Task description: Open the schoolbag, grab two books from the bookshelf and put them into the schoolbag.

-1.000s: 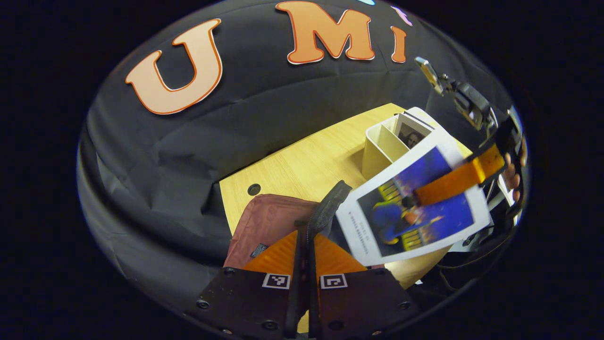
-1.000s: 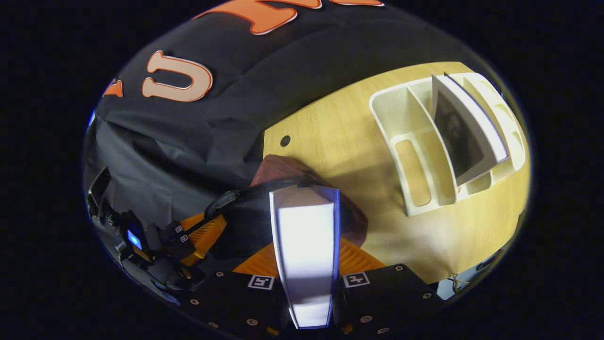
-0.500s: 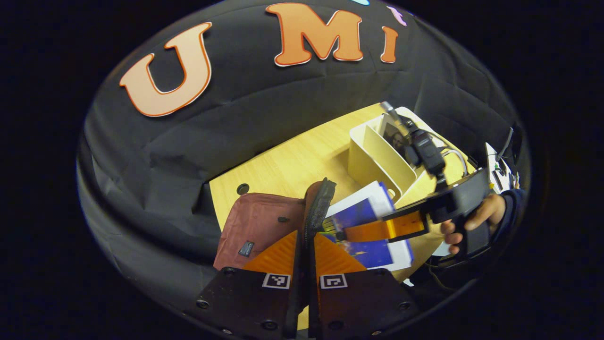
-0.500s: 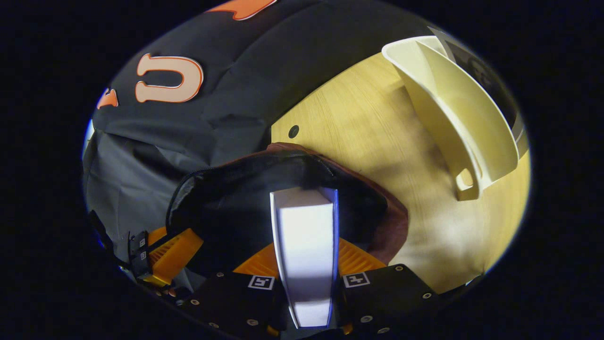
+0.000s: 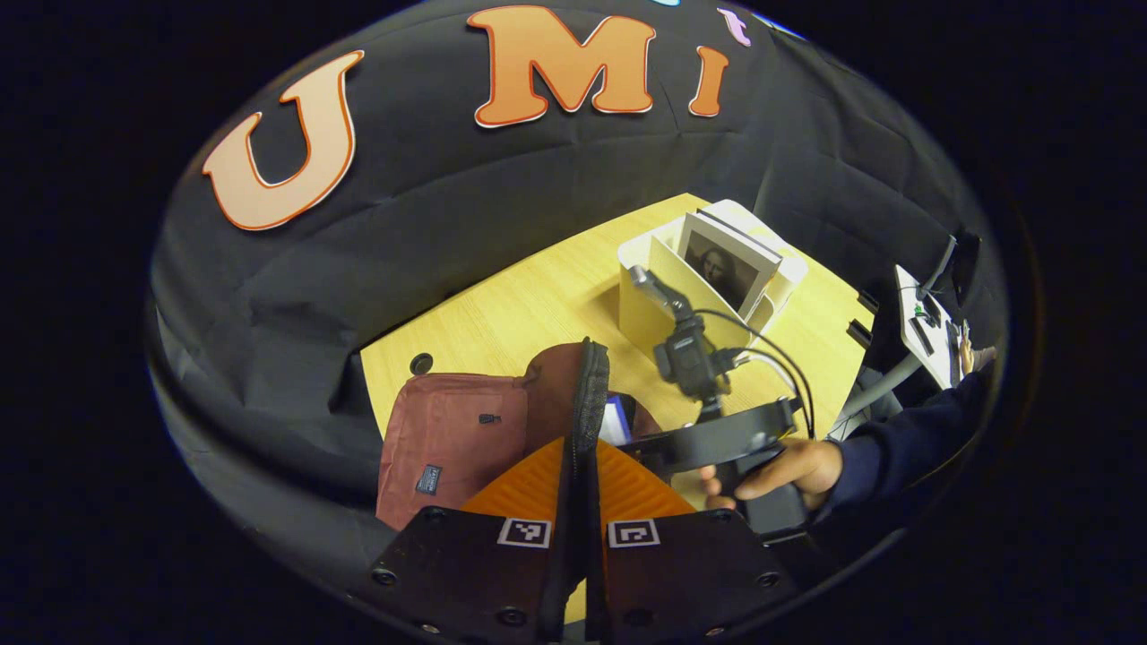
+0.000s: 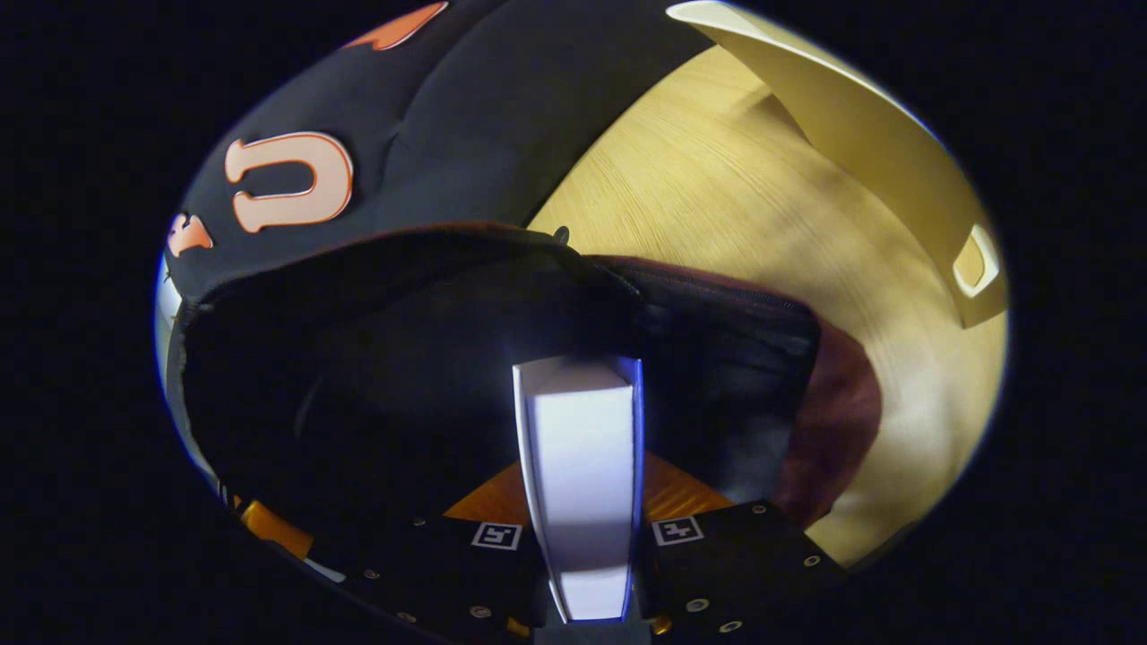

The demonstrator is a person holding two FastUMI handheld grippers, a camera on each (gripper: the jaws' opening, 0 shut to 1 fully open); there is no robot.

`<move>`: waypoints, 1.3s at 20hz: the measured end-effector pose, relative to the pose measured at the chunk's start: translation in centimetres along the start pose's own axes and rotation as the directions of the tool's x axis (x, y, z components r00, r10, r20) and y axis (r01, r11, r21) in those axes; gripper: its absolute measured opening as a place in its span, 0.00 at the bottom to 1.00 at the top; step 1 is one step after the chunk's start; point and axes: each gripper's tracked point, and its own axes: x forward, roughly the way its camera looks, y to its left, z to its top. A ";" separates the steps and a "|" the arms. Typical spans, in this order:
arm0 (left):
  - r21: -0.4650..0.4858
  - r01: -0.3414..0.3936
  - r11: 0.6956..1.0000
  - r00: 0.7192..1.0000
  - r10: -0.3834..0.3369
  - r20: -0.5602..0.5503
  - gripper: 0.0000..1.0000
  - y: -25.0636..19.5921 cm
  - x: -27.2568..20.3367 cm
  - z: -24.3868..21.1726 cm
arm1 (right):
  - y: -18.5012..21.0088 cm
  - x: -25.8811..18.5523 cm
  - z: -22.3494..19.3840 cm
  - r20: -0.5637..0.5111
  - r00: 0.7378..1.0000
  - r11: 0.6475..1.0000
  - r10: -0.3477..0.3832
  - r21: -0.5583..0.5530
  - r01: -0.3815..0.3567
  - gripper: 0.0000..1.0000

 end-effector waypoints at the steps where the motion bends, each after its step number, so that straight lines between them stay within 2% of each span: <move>1: -0.002 0.000 1.000 1.000 0.000 0.002 0.09 -0.1 0.1 0.0 | 0.0 0.7 0.1 0.004 1.000 1.000 0.010 0.024 -0.010 0.38; 3: -0.017 -0.011 1.000 1.000 0.011 0.000 0.09 0.2 0.5 -0.2 | -0.1 1.6 -0.3 0.008 1.000 1.000 -0.010 0.022 0.010 0.40; 4: -0.030 -0.017 0.999 1.000 0.017 -0.005 0.09 0.5 0.5 -0.4 | -0.8 1.6 -0.1 0.015 0.998 0.998 -0.057 0.002 0.057 0.40; 8: -0.078 -0.041 0.996 0.999 0.042 0.009 0.09 2.2 0.7 -0.6 | -2.7 0.0 -0.2 0.020 0.988 0.985 -0.152 -0.085 0.153 0.67; 9: -0.093 -0.041 0.995 0.999 0.041 0.008 0.09 2.1 0.8 -0.7 | -2.9 -0.8 -0.3 0.014 0.986 0.980 -0.165 -0.114 0.166 1.00; 13: -0.099 -0.043 0.994 0.999 0.043 0.003 0.09 1.5 1.7 -1.0 | -3.6 -4.2 0.6 0.053 0.968 0.928 -0.243 -0.277 0.248 0.97; 16: -0.087 -0.040 0.995 0.999 0.041 0.008 0.10 0.6 2.2 -0.9 | -5.2 -8.9 2.6 0.106 0.946 0.858 -0.307 -0.398 0.323 0.97; 18: -0.091 -0.039 0.995 0.999 0.040 0.011 0.09 0.1 2.7 -1.0 | -6.1 -12.4 4.5 0.136 0.927 0.817 -0.349 -0.441 0.372 0.97; 20: -0.091 -0.056 0.994 0.998 0.057 0.008 0.09 0.2 3.2 -1.3 | -6.7 -15.2 5.2 0.113 0.918 0.784 -0.379 -0.489 0.383 0.98; 23: -0.112 -0.047 0.993 0.999 0.049 0.010 0.09 -0.4 3.6 -1.6 | -8.6 -19.6 8.2 0.151 0.881 0.708 -0.449 -0.541 0.454 0.98; 26: -0.134 -0.059 0.989 0.998 0.061 0.005 0.09 -0.4 4.1 -2.0 | -8.9 -23.8 11.1 0.168 0.856 0.670 -0.489 -0.555 0.492 0.98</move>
